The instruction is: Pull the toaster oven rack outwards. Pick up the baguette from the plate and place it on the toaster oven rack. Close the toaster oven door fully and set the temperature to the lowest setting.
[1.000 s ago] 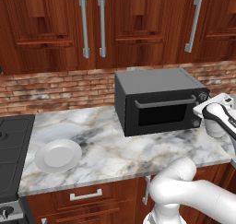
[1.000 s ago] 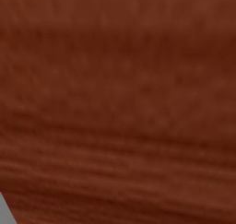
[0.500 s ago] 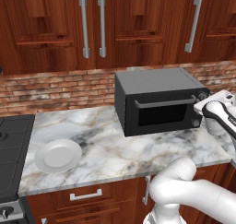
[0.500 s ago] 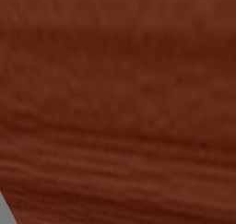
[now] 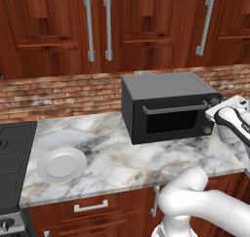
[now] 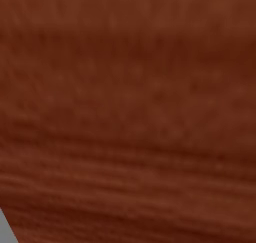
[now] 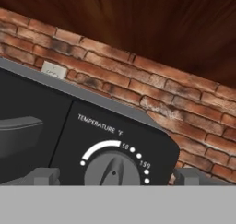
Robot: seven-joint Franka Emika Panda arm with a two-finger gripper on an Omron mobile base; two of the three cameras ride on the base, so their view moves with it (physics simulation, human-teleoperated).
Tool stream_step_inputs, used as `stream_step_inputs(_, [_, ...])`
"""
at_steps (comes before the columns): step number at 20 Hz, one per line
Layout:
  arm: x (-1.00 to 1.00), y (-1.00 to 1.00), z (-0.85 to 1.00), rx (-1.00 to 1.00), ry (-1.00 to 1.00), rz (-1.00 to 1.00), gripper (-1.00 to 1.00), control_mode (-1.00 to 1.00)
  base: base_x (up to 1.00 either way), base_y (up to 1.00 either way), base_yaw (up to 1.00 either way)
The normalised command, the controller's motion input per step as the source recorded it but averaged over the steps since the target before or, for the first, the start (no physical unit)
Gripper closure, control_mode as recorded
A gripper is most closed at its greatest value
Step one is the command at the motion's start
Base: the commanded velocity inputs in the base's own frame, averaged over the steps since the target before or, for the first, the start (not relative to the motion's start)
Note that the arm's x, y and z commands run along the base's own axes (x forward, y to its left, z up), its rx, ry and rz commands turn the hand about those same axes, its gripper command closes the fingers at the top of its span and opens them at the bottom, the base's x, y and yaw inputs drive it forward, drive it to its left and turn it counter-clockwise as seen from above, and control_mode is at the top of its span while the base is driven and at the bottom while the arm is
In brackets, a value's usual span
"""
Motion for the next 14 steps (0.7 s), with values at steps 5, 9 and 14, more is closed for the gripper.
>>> stream_step_inputs(5, [0.13, 0.00, 0.00, 0.00, 0.01, 0.00, -1.00, -1.00, 0.00, 0.00, 0.00])
stream_step_inputs(9, [0.02, 0.00, 0.00, 0.00, 0.00, 0.00, -1.00, -1.00, 0.00, 0.00, 0.00])
stream_step_inputs(14, [0.00, 0.00, 0.00, 0.00, 0.00, 0.00, 1.00, -1.00, 0.00, 0.00, 0.00])
